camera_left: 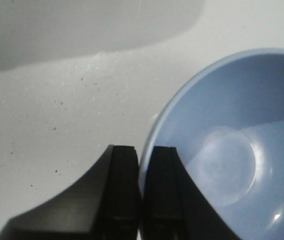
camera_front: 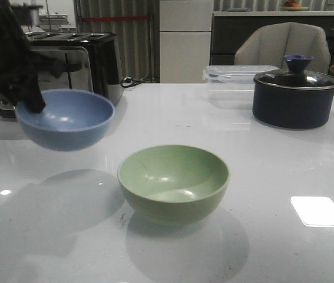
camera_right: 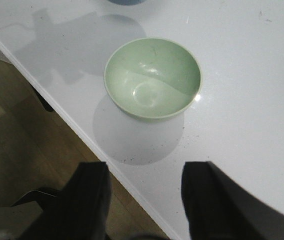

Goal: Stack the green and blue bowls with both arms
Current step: 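Carry the blue bowl with the left gripper and lower it into the green bowl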

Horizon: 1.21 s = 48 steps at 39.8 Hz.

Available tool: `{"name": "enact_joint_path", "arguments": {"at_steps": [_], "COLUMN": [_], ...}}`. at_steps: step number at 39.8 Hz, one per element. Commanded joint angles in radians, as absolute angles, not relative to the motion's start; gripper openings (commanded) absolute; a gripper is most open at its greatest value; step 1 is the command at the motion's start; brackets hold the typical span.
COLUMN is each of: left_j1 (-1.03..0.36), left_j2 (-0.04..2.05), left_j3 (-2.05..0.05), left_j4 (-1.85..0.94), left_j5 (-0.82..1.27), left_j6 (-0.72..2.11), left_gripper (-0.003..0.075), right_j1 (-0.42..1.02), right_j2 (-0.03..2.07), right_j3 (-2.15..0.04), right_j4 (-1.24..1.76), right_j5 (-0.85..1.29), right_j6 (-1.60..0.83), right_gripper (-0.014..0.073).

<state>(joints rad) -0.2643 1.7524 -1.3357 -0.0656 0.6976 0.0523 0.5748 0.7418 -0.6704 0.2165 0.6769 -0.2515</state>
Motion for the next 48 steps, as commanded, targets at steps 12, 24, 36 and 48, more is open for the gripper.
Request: {"name": "enact_joint_path", "arguments": {"at_steps": [12,24,36,48], "left_j1": [-0.573,-0.630,-0.630,-0.625], "left_j2": [1.570,1.670,1.769,1.817], "left_j3": [-1.373,-1.373,-1.373,-1.373], "left_j4": [-0.183,-0.199,-0.204,-0.200], "left_j5": [0.770,0.738,0.649,0.626], "left_j6": [0.143,0.143,0.143,0.143], "left_gripper": [0.0093,0.0093,0.0093,0.0097], "right_j1": [0.575,0.575,0.575,0.575], "right_j2": [0.735,0.735,0.735,0.735], "right_j3": [-0.698,-0.698,-0.698,-0.698], "right_j4": [0.219,0.219,0.219,0.219], "right_j5": [0.617,0.618,0.618,0.618], "right_j6": [-0.257,-0.257,-0.257,-0.257], "right_gripper": [0.0445,0.0445,0.0445,0.0445]}}
